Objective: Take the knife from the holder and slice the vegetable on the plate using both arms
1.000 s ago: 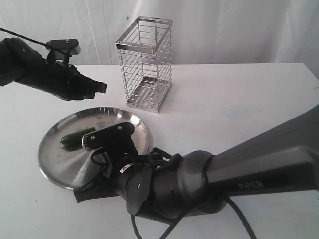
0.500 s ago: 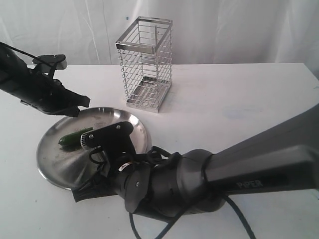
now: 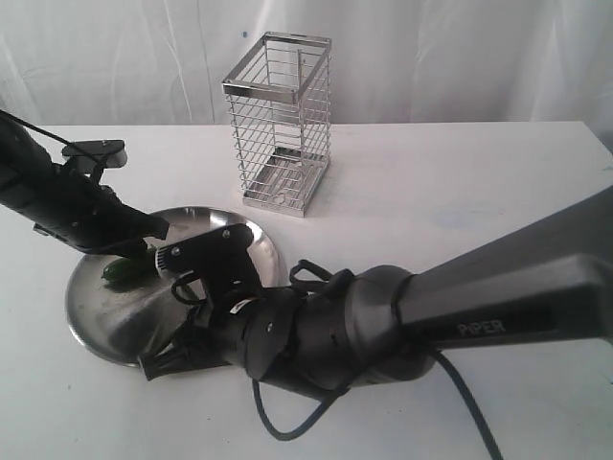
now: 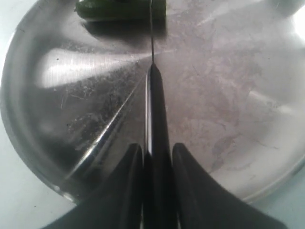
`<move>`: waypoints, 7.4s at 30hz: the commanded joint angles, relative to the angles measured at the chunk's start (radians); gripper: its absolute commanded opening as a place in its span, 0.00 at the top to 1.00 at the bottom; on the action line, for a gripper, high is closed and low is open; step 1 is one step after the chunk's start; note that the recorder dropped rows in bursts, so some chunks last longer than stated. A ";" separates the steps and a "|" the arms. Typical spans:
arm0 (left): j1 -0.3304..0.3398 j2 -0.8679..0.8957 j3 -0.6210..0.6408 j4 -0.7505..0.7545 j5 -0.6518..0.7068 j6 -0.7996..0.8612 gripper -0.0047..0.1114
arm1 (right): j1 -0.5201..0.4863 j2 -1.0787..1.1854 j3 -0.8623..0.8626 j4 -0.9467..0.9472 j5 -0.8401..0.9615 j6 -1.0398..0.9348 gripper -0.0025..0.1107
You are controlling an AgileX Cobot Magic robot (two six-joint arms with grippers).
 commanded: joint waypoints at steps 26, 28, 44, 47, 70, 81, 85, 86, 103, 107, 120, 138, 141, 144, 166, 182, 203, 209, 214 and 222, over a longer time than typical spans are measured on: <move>0.001 -0.003 0.009 -0.002 -0.012 -0.002 0.96 | -0.021 -0.003 -0.001 -0.004 0.259 -0.011 0.98; 0.001 -0.003 0.009 -0.002 -0.013 -0.002 0.96 | -0.021 -0.003 0.003 -0.004 0.259 -0.011 0.98; 0.005 -0.059 0.009 0.025 0.014 0.001 0.96 | -0.130 -0.003 -0.023 -0.009 0.277 -0.007 0.98; 0.007 -0.086 0.009 0.034 0.041 0.001 0.96 | -0.154 -0.003 -0.023 -0.009 0.277 -0.010 0.98; 0.007 0.029 0.009 0.038 0.015 -0.001 0.96 | -0.155 0.082 -0.183 -0.043 0.387 -0.006 0.98; 0.007 0.029 0.009 0.038 0.019 -0.001 0.96 | -0.161 0.102 -0.232 -0.125 0.472 0.064 0.98; 0.007 0.029 0.009 0.038 0.017 -0.001 0.96 | -0.161 0.102 -0.232 -0.448 0.550 0.376 0.98; 0.007 0.029 0.009 0.038 0.017 -0.001 0.96 | -0.161 0.102 -0.232 -0.566 0.571 0.483 0.98; 0.007 0.007 0.005 0.013 0.005 -0.003 0.96 | -0.161 0.082 -0.370 -0.858 0.858 0.723 0.98; 0.007 0.007 0.005 0.013 0.005 -0.003 0.96 | -0.161 0.082 -0.370 -0.858 0.906 0.723 0.98; 0.007 0.006 0.005 0.013 0.007 -0.006 0.96 | -0.161 0.046 -0.370 -1.073 0.876 0.903 0.98; 0.007 -0.111 0.005 0.013 -0.020 -0.029 0.96 | -0.078 -0.040 -0.366 -1.090 0.896 0.967 0.98; 0.007 -0.110 0.005 0.013 -0.020 -0.037 0.96 | -0.056 -0.040 -0.366 -1.096 0.896 0.991 0.98; 0.007 -0.110 0.005 0.013 -0.018 -0.037 0.96 | -0.051 -0.034 -0.366 -1.143 0.882 1.047 0.98; 0.007 -0.110 0.005 0.008 0.012 -0.062 0.96 | -0.027 0.011 -0.366 -1.221 0.866 1.182 0.98; 0.007 -0.110 0.005 -0.016 0.031 -0.062 0.96 | -0.027 0.041 -0.366 -1.221 0.858 1.195 0.98; 0.007 -0.110 0.006 0.018 0.093 -0.055 0.96 | -0.027 0.041 -0.366 -1.221 0.858 1.195 0.98; 0.007 -0.078 0.006 0.014 0.095 -0.055 0.96 | -0.027 0.041 -0.366 -1.221 0.858 1.195 0.98; 0.007 -0.053 0.006 0.013 0.086 -0.055 0.96 | -0.027 0.041 -0.366 -1.221 0.858 1.195 0.98; 0.007 -0.008 0.006 0.013 0.068 -0.055 0.96 | -0.027 0.041 -0.366 -1.221 0.860 1.195 0.98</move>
